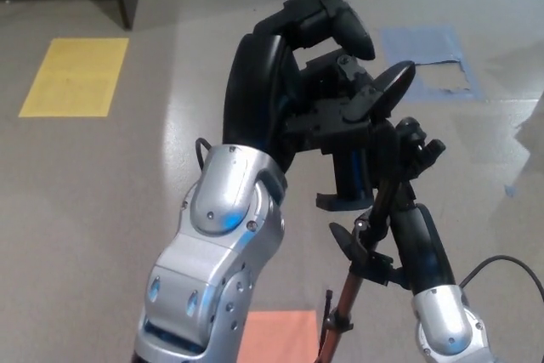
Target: A phone stand is kept on the floor and the robot uses both its hands to grab it and uses its left hand to extend the phone stand by pulling it upwards
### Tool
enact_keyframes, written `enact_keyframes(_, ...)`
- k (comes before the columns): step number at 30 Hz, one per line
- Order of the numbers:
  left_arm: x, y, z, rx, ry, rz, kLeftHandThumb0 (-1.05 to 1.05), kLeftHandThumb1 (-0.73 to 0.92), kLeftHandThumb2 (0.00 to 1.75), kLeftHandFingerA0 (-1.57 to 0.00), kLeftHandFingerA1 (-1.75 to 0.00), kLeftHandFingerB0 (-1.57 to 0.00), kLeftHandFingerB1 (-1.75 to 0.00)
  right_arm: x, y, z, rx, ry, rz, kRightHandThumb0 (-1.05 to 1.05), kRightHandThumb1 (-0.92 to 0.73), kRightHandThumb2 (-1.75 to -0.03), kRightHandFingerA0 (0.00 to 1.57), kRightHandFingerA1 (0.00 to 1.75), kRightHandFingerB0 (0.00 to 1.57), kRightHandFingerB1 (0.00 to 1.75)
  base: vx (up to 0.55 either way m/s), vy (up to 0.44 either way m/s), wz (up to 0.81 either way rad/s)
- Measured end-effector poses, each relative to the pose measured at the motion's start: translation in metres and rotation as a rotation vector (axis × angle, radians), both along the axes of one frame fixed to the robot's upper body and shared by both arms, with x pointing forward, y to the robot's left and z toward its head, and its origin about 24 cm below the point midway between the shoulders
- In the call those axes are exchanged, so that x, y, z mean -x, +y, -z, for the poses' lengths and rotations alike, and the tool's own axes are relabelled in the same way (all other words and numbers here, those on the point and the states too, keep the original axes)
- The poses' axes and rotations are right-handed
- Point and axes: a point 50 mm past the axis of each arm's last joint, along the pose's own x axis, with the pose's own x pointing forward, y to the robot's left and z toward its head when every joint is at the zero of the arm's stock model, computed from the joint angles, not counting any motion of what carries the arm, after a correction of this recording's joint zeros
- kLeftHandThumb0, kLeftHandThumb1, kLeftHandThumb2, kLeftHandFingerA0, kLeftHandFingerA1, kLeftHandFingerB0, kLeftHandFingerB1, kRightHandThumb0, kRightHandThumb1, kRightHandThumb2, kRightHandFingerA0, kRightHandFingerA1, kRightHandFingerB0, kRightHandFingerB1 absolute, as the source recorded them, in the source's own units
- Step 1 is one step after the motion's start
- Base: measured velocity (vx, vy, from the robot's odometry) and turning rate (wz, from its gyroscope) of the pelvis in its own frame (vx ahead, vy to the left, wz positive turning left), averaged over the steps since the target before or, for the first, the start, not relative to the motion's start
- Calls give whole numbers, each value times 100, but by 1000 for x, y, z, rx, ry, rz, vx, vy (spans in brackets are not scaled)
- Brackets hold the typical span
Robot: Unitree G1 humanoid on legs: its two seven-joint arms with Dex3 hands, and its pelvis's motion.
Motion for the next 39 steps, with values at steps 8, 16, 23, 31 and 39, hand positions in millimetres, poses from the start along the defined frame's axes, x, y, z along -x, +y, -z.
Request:
enact_keyframes(8,-7,8,1,-10,10,-30,-11,48,80,-102,-175,-76,-175,0,2,0,0,1,-6,-42,-79,-71,89,161,81,140,0,0,0)
enact_keyframes(16,-24,20,-14,-58,-20,-77,-14,47,83,-98,-175,-74,-175,2,3,2,-2,6,-9,-39,-80,-70,88,156,81,130,0,0,0)
enact_keyframes(23,-39,20,-54,-68,-109,-88,-12,40,90,-98,-175,-77,-175,3,4,3,-5,11,-11,-40,-79,-70,88,159,81,135,0,0,0)
enact_keyframes(31,-55,19,-89,-84,-146,-96,-16,37,94,-101,-175,-75,-175,3,4,3,-6,13,-10,-39,-76,-75,89,159,79,133,0,0,0)
enact_keyframes(39,-67,16,-116,-98,-153,-102,-25,36,100,-127,-147,-77,-119,3,4,3,-6,12,-8,-43,-76,-76,87,155,81,132,0,0,0)
